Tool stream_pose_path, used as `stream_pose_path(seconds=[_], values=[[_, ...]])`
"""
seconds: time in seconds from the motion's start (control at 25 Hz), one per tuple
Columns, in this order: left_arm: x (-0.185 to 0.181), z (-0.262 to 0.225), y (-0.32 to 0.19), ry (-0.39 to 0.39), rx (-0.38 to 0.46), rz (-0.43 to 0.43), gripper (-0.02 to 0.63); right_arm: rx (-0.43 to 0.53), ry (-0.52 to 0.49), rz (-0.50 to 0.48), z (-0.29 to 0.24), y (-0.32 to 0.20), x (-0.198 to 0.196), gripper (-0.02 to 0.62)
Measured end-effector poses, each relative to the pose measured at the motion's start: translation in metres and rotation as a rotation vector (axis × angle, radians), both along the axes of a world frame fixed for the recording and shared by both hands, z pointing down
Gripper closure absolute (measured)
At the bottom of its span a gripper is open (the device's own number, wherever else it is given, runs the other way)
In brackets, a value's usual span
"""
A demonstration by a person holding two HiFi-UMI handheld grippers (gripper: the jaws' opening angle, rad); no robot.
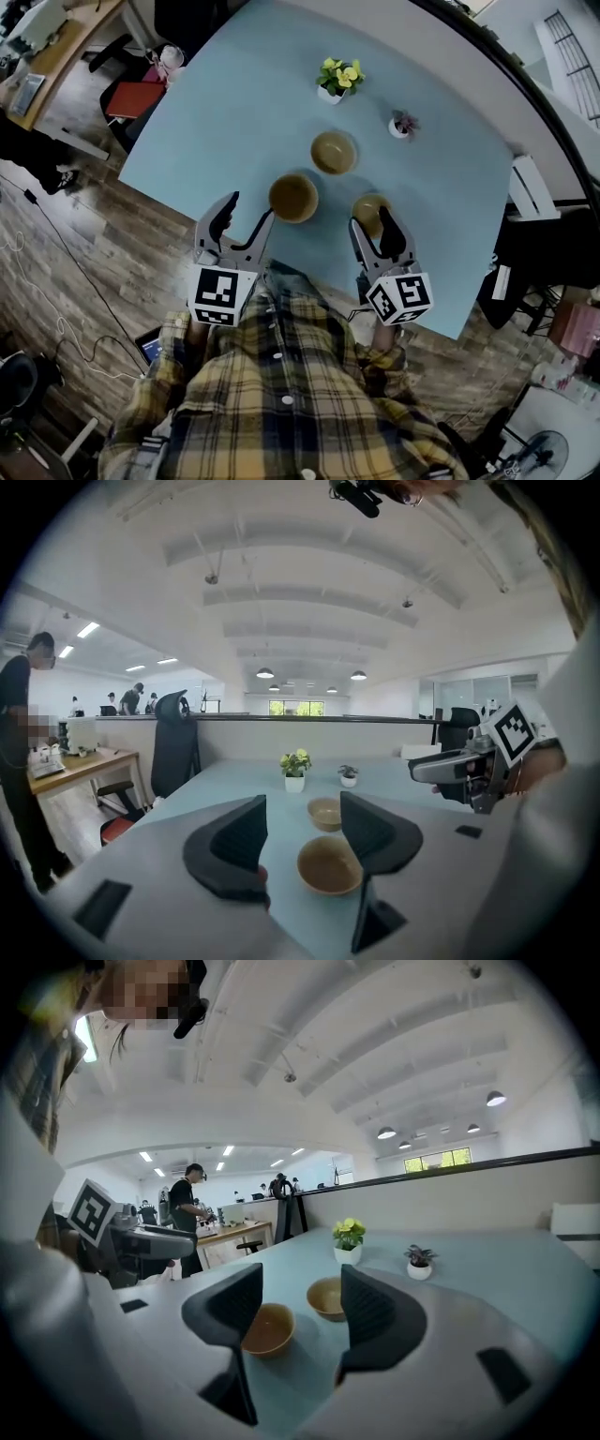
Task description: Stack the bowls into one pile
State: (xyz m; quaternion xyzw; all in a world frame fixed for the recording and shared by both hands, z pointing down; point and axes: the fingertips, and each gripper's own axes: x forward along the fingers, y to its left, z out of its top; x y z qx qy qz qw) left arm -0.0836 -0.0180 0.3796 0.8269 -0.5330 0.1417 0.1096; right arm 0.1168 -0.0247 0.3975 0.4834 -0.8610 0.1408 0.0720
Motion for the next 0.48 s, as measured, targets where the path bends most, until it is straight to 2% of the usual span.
stream_pose_path(seconds=[0.28,0.48], values=[[0.036,-0.001,-0.059,0.005,0.018,0.086,0.367,0.002,0.014,0.041,0.002,-0.037,0.024,0.352],[0.046,-0.004,-0.081,0.005,0.022,0.130,0.368,-0.014,0.029,0.062,0.003,-0.048,0.032,0.351]])
